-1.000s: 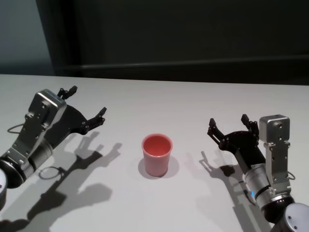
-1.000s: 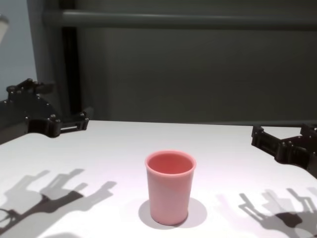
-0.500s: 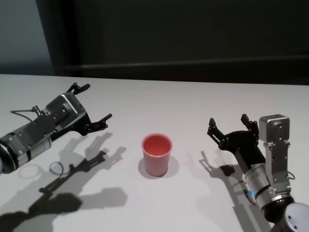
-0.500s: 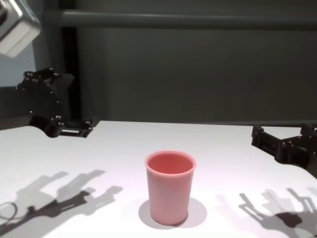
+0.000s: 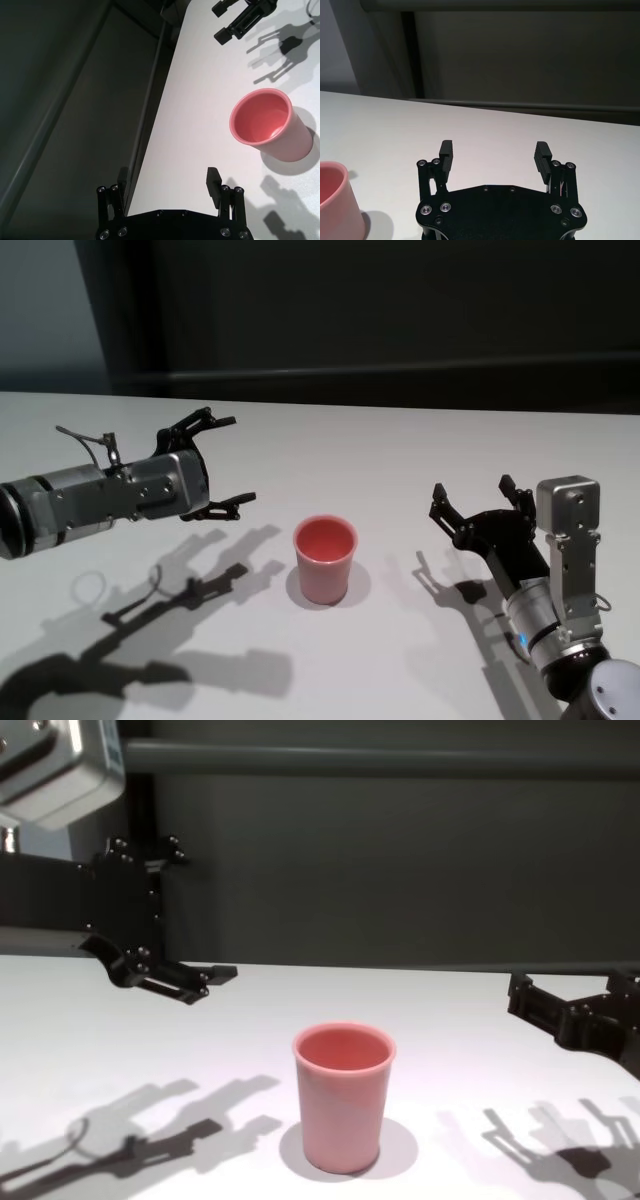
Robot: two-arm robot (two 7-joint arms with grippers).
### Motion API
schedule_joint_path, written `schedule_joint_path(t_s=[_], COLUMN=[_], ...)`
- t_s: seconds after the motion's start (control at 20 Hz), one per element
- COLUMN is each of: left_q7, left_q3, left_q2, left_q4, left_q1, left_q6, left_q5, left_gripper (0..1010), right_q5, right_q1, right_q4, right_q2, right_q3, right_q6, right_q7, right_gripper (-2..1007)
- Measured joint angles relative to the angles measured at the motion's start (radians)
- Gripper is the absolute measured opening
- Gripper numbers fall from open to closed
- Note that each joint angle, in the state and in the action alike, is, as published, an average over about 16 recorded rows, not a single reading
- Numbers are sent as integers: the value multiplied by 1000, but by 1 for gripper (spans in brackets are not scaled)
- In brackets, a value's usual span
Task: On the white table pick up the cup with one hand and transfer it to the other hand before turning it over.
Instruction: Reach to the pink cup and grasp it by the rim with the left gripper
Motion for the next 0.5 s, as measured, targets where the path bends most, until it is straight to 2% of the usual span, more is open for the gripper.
schedule_joint_path(t_s=[0.25, 0.5], left_q7=[-90, -164], left_q3=[72, 142], left_q2=[34, 52], left_q4=[4, 17], left_q1=[-80, -152], left_q6=[-52, -103], left_q5=[36, 81], left_gripper=[1003, 1003], right_q5=[0, 0], right_q1=[0, 0], right_q4=[0, 0], right_q2=[0, 0], right_q3=[0, 0], right_q6=[0, 0], right_q7=[0, 0], right_gripper=[1002, 1002])
